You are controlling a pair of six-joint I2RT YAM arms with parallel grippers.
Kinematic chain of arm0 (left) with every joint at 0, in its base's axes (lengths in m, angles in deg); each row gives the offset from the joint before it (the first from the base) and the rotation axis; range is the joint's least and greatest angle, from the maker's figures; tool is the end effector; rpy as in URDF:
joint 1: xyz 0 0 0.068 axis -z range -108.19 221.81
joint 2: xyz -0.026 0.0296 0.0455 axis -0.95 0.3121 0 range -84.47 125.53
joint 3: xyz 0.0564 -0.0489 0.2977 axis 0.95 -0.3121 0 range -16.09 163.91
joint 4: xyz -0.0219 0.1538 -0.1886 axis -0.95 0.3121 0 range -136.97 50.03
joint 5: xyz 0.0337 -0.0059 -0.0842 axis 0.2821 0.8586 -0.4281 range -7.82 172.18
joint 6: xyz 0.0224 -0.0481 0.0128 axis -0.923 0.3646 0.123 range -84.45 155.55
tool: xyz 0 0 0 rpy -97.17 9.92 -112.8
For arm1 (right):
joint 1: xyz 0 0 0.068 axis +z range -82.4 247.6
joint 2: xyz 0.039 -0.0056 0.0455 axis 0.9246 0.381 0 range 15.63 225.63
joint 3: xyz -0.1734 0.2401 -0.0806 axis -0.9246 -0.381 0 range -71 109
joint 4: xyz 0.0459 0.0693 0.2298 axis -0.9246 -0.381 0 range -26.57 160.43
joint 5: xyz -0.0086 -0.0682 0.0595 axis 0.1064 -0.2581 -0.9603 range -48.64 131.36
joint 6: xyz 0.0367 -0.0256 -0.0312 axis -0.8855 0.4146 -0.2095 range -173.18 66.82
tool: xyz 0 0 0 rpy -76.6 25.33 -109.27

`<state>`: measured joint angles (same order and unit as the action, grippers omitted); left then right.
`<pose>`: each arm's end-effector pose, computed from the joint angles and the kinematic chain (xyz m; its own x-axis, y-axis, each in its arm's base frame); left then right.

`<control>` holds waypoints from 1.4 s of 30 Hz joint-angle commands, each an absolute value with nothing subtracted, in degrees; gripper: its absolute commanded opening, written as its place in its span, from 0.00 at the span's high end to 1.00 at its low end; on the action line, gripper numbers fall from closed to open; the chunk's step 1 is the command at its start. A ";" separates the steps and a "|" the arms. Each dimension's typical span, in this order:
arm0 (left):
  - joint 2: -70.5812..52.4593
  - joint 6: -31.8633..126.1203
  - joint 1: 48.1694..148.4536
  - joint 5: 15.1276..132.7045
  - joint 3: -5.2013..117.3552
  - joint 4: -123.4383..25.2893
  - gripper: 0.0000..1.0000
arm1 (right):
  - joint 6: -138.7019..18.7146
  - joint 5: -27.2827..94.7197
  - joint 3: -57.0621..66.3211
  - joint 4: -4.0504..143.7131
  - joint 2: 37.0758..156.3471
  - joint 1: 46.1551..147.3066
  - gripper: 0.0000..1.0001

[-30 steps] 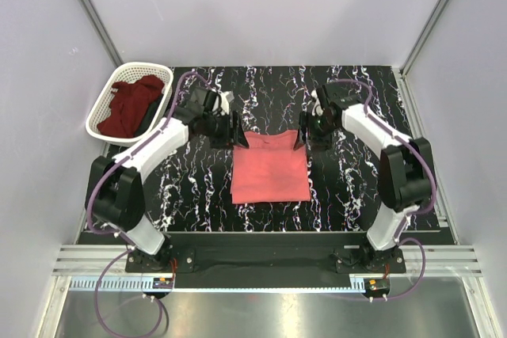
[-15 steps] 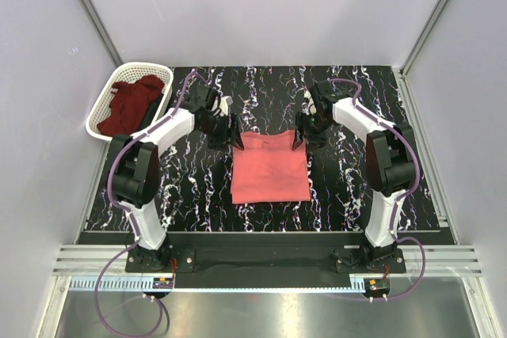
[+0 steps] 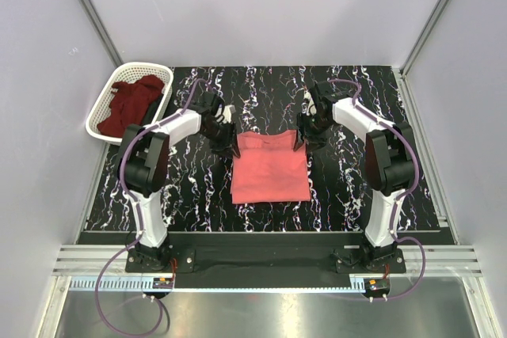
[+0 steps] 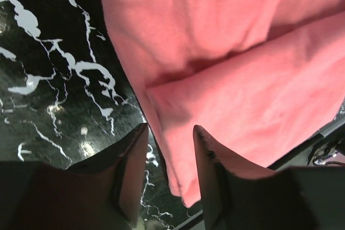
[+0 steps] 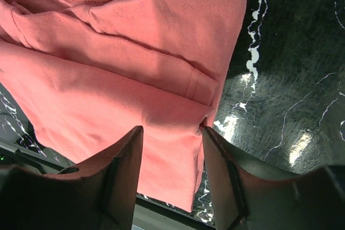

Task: Fold and stack the t-shirts
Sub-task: Fold the tshirt

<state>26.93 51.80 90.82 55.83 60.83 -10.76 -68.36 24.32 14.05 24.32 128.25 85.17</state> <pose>0.3590 -0.1408 0.2123 -0.9771 0.0714 -0.2003 0.1638 0.8535 -0.4947 0.3728 0.1292 0.2333 -0.9791 -0.0473 -0.1977 -0.1147 0.9315 0.3451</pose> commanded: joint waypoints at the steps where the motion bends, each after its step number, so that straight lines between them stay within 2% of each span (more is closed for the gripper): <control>1: 27.24 51.98 90.44 56.51 63.19 -14.18 0.58 | -67.94 23.88 13.98 25.87 128.22 84.74 0.46; 5: 27.24 53.82 90.44 56.78 63.45 -16.03 0.60 | -68.12 22.55 14.07 26.22 129.27 84.74 0.51; 20: 29.97 55.67 90.53 54.66 66.08 -16.21 0.61 | -67.86 22.81 15.04 26.31 130.85 84.57 0.51; 25: 28.92 55.50 90.53 56.51 65.38 -14.63 0.53 | -67.86 22.82 14.78 26.04 130.50 84.39 0.50; 31: 27.68 55.24 90.62 57.48 64.24 -14.19 0.51 | -67.59 22.81 14.34 26.22 130.50 84.39 0.50; 39: 29.17 56.82 91.06 55.46 63.98 -15.50 0.58 | -68.38 22.29 14.77 26.83 131.56 84.22 0.51; 41: 29.35 57.08 91.06 54.85 63.80 -15.94 0.61 | -68.47 22.11 15.21 26.83 132.00 84.13 0.54; 42: 29.53 57.17 91.15 54.32 63.80 -16.21 0.65 | -68.56 21.94 15.48 26.92 132.08 84.13 0.58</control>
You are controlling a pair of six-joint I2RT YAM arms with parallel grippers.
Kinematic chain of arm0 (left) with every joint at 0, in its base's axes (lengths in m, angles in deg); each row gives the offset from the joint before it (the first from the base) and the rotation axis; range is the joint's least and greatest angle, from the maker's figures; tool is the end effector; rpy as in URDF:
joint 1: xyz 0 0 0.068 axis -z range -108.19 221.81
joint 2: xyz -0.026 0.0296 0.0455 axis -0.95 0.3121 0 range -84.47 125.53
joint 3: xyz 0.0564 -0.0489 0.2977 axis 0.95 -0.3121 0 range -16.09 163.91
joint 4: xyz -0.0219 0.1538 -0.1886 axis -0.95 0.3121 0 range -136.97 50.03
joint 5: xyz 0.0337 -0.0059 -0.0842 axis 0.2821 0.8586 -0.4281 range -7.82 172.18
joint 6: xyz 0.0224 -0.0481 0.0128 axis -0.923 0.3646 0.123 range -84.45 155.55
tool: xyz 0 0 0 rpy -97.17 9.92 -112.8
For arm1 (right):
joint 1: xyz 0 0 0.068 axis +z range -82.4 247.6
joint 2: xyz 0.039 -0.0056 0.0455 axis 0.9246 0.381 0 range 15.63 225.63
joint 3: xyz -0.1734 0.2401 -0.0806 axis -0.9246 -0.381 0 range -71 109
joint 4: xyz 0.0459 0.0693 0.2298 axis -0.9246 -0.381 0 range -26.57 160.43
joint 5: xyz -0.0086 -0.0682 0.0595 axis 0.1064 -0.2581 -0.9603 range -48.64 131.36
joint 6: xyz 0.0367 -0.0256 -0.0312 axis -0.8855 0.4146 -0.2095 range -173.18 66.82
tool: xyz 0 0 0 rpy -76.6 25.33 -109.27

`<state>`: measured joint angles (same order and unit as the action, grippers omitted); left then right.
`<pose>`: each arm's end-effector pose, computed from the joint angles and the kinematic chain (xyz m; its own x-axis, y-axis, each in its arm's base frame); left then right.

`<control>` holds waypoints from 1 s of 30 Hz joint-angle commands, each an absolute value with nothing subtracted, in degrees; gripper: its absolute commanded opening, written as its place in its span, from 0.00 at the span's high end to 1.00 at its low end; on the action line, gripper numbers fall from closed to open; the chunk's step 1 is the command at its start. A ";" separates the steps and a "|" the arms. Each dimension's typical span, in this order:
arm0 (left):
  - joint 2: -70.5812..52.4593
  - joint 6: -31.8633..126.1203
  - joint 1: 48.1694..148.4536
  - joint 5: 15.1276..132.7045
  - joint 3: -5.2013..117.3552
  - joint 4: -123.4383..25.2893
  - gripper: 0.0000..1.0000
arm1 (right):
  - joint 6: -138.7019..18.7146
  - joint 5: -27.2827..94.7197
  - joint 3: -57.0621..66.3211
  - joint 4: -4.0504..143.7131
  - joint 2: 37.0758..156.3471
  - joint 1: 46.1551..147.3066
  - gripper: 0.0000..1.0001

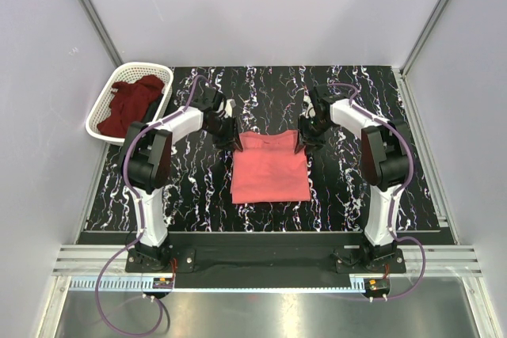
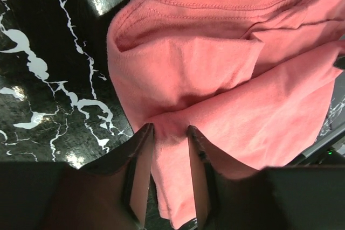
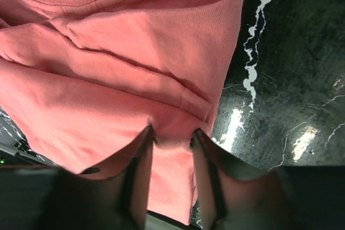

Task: Fold and stack the t-shirts
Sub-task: Fold the tshirt

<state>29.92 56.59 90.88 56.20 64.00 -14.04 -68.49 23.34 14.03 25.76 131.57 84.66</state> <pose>0.3785 -0.1477 0.2092 -0.9763 -0.0040 -0.2163 0.1108 0.8494 -0.5159 0.3822 0.1291 0.2122 -0.9861 -0.0399 -0.1612 -0.0956 0.9300 0.3548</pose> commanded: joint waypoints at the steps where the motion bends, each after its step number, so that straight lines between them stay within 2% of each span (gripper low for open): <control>1: 29.53 57.17 91.15 53.88 63.89 -16.38 0.67 | -68.65 21.85 15.57 26.92 132.26 84.13 0.61; 2: 29.61 57.34 91.06 53.53 63.89 -16.65 0.69 | -68.82 21.76 15.65 27.01 132.26 84.13 0.64; 4: 29.09 57.35 91.23 53.35 63.98 -16.74 0.83 | -68.91 21.50 15.66 27.27 132.09 84.13 0.74; 5: 28.65 57.35 91.15 53.52 63.80 -16.91 0.93 | -68.91 21.50 15.66 27.19 132.00 84.13 0.80; 6: 28.04 57.43 91.15 53.96 63.54 -17.00 1.00 | -69.00 21.67 15.66 27.18 131.65 84.04 0.91; 10: 23.04 57.87 91.15 54.75 62.05 -17.18 1.00 | -69.00 22.46 14.87 26.48 128.23 84.13 1.00; 23: 8.09 62.70 92.29 55.46 53.70 -17.62 1.00 | -70.49 22.38 8.18 23.93 116.10 84.13 1.00; 30: 6.06 63.24 92.29 56.34 57.90 -16.30 1.00 | -71.02 23.25 13.19 22.26 114.59 84.13 1.00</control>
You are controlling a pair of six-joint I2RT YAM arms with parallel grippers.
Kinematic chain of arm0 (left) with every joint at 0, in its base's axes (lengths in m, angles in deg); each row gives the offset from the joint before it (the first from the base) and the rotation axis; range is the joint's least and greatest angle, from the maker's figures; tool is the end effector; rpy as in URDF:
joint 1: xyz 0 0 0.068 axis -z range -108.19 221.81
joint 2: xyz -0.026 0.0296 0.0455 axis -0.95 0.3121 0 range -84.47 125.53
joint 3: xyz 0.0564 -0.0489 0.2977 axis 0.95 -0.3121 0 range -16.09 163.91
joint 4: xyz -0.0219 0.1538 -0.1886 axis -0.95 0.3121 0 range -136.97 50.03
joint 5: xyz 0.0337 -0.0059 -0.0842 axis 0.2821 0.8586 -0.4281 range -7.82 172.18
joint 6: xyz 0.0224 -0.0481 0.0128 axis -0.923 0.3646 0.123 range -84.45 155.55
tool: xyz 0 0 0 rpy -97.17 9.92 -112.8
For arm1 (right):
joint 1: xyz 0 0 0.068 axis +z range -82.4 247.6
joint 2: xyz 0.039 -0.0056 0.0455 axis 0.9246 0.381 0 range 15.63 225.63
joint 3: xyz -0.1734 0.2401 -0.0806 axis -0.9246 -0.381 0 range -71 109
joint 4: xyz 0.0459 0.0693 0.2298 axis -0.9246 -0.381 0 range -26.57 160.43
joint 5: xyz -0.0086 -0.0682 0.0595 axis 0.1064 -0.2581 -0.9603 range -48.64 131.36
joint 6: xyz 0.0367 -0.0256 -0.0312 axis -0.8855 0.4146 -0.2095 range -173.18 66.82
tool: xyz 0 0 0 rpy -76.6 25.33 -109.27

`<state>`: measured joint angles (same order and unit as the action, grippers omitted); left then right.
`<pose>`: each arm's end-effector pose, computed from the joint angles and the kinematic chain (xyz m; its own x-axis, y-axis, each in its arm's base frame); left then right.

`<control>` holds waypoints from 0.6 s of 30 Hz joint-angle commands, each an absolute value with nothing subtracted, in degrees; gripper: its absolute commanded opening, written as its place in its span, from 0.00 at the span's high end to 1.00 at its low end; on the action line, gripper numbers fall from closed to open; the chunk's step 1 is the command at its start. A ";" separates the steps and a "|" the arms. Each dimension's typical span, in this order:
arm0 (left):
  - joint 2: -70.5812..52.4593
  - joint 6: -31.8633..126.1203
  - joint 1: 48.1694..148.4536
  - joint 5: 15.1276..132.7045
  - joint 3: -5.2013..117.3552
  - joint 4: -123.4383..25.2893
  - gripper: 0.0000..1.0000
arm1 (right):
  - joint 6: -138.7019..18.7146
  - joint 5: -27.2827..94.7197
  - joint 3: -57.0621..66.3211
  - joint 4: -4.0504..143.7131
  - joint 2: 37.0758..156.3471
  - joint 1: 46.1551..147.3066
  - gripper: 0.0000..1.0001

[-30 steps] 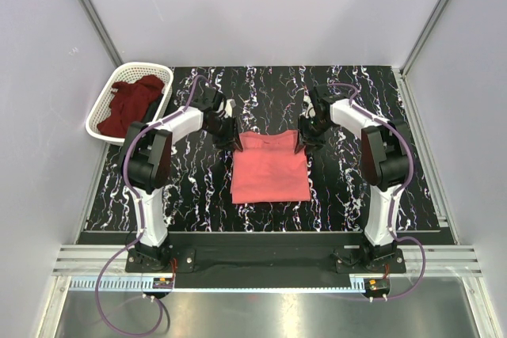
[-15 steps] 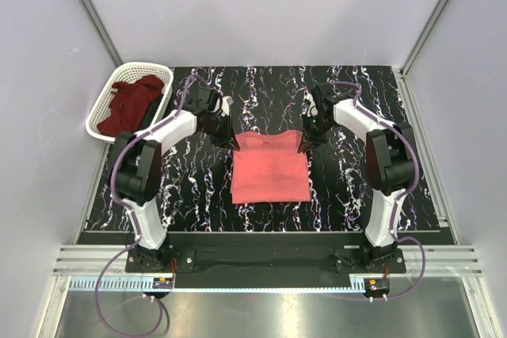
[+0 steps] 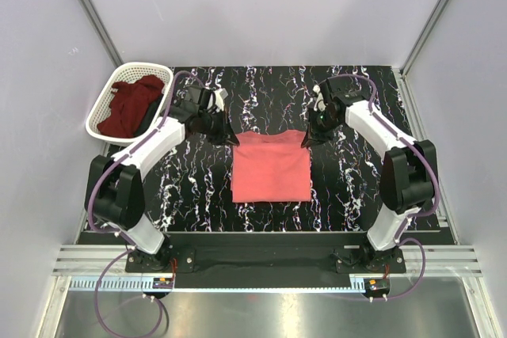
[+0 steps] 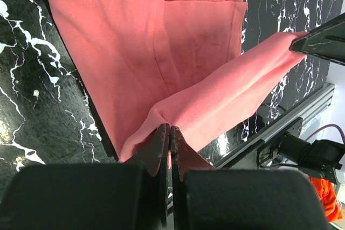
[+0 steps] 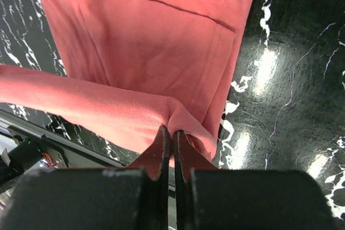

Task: Fold and stack the t-shirts
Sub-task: Fold the tshirt

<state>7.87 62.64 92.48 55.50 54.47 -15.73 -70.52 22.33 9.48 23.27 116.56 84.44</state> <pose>0.3022 -0.1315 0.2987 -0.9241 -0.0862 -0.3722 0.1654 0.7878 -0.5933 0.3329 0.1132 0.2838 -0.9618 0.0034 -0.2738 -0.1111 0.9092 0.4014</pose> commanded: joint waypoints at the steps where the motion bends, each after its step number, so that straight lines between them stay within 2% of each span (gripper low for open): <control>1: 6.93 62.97 92.29 56.60 58.78 -15.77 1.00 | -70.93 23.43 14.06 21.91 115.03 84.21 1.00; 10: 17.39 59.72 89.66 57.48 70.64 -13.22 1.00 | -68.03 23.78 24.35 21.56 125.83 84.04 1.00; 15: 28.89 57.35 88.60 55.73 77.24 -12.96 0.99 | -67.77 24.40 31.55 21.74 134.43 83.34 0.99; 17: 32.94 56.91 88.42 54.50 81.62 -11.38 0.96 | -68.21 25.97 34.80 20.51 136.56 83.07 0.96; 18: 36.44 56.65 88.42 53.97 82.86 -11.46 0.93 | -68.21 26.07 35.34 20.50 137.79 82.99 0.89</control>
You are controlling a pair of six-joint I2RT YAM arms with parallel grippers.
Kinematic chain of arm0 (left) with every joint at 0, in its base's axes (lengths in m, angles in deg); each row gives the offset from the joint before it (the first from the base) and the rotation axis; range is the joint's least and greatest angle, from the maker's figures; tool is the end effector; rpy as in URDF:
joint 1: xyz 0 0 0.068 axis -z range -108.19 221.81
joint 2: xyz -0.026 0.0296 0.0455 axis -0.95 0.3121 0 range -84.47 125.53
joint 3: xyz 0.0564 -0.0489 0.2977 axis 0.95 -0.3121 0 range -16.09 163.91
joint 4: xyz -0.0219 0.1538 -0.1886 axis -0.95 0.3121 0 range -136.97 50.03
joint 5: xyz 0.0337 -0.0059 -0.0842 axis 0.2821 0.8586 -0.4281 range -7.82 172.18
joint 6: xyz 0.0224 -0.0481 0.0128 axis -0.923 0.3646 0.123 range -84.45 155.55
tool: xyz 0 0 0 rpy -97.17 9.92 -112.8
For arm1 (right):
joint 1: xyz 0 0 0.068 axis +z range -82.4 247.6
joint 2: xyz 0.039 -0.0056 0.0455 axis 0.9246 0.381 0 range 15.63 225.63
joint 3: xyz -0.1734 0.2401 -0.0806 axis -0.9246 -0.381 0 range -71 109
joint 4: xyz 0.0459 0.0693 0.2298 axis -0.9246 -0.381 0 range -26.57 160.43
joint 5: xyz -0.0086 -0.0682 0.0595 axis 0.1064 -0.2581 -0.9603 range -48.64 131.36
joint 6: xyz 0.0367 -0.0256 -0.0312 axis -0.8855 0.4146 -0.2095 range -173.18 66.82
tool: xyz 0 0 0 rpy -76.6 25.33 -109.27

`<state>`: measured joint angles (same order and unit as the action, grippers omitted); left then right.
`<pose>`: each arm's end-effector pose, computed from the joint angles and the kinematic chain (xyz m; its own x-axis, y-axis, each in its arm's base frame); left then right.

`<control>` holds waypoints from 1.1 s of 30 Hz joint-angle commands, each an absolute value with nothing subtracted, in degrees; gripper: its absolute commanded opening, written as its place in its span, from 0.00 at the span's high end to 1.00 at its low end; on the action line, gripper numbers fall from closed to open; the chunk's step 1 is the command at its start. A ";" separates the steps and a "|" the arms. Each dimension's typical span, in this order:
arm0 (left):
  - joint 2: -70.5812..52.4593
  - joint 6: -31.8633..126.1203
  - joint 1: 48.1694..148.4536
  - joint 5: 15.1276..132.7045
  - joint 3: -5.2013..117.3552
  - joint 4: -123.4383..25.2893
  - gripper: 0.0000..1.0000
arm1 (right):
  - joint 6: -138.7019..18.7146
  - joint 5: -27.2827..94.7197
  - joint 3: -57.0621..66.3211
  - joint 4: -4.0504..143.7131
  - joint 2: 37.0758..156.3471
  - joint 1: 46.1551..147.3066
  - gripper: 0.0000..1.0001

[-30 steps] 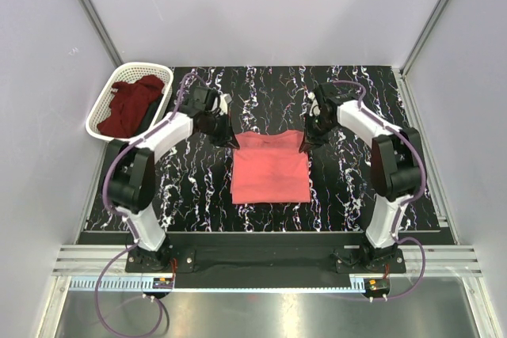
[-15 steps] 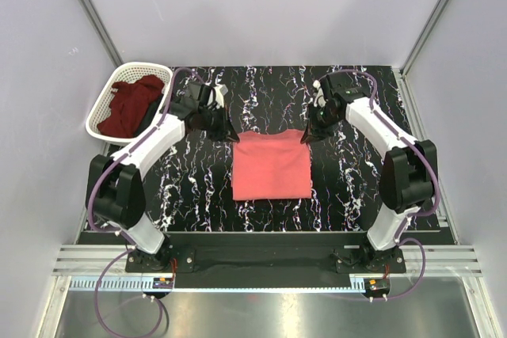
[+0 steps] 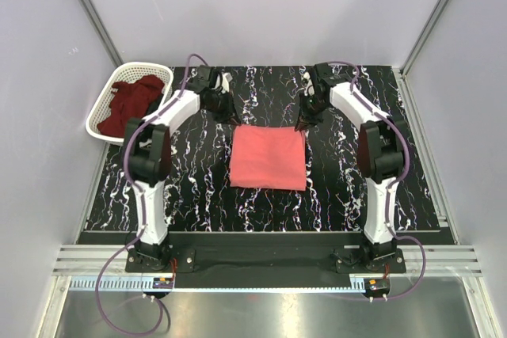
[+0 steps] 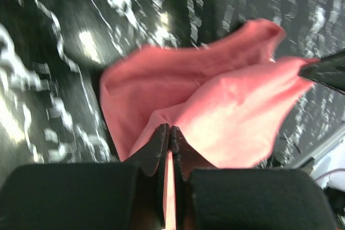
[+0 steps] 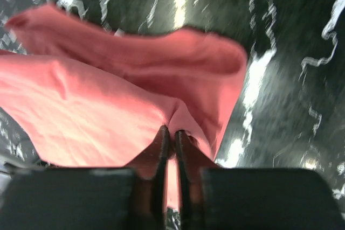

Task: Fold and stack the t-shirts
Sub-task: Fold the tshirt

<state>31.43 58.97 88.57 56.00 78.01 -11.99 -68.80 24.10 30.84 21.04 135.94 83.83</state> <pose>0.4185 -0.1428 0.2647 -0.9299 -0.0925 -0.3561 0.1315 0.8204 -0.5564 0.4252 0.1350 0.2559 -0.9573 -0.0108 -0.2891 -0.1210 0.9226 0.3662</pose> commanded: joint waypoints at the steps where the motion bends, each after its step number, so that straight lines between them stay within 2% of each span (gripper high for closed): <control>1: 37.51 56.12 88.42 53.88 83.83 -11.38 0.89 | -68.30 26.24 35.78 20.94 138.32 82.81 0.83; 2: 38.57 55.77 88.42 55.62 85.67 -11.20 0.77 | -68.30 26.68 36.91 20.77 139.46 82.37 0.71; 3: 39.71 55.33 88.25 56.59 86.64 -10.94 0.69 | -68.38 27.03 37.62 20.59 139.99 82.11 0.64; 8: 34.90 55.24 87.63 63.96 89.46 -9.70 0.51 | -67.59 30.80 40.35 16.82 139.47 81.23 0.51; 10: 29.82 55.41 87.72 64.42 88.59 -10.23 0.47 | -66.98 32.65 39.83 14.72 137.37 81.31 0.43; 13: 23.67 55.94 87.90 60.76 84.83 -11.02 0.45 | -66.97 33.19 36.16 14.17 133.33 81.40 0.43; 14: 22.51 56.03 88.07 59.25 82.98 -11.46 0.45 | -67.06 29.97 34.92 14.79 132.10 81.49 0.44; 16: 20.66 56.99 88.33 56.09 79.37 -13.73 0.49 | -68.29 26.35 32.63 17.50 129.63 82.01 0.45; 19: 19.25 60.23 89.04 46.26 71.29 -19.18 0.63 | -70.48 20.98 30.60 19.61 129.97 83.07 0.62; 20: 18.90 61.64 89.56 45.10 67.36 -21.11 0.65 | -71.36 17.92 30.16 20.76 130.24 83.16 0.72; 23: 18.54 66.39 90.88 42.37 62.06 -27.71 0.68 | -75.50 12.55 28.41 26.12 131.99 83.34 0.83; 27: 20.38 69.38 92.20 41.92 61.16 -31.50 0.73 | -76.99 12.00 30.24 28.14 135.86 82.55 0.88; 33: 17.84 68.51 93.17 42.71 58.27 -30.98 0.73 | -76.38 13.59 30.69 30.69 142.18 78.51 0.91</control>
<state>22.01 67.78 93.00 44.99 59.24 -26.33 -75.94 14.62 29.15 27.77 139.26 81.30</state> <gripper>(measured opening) 0.267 0.096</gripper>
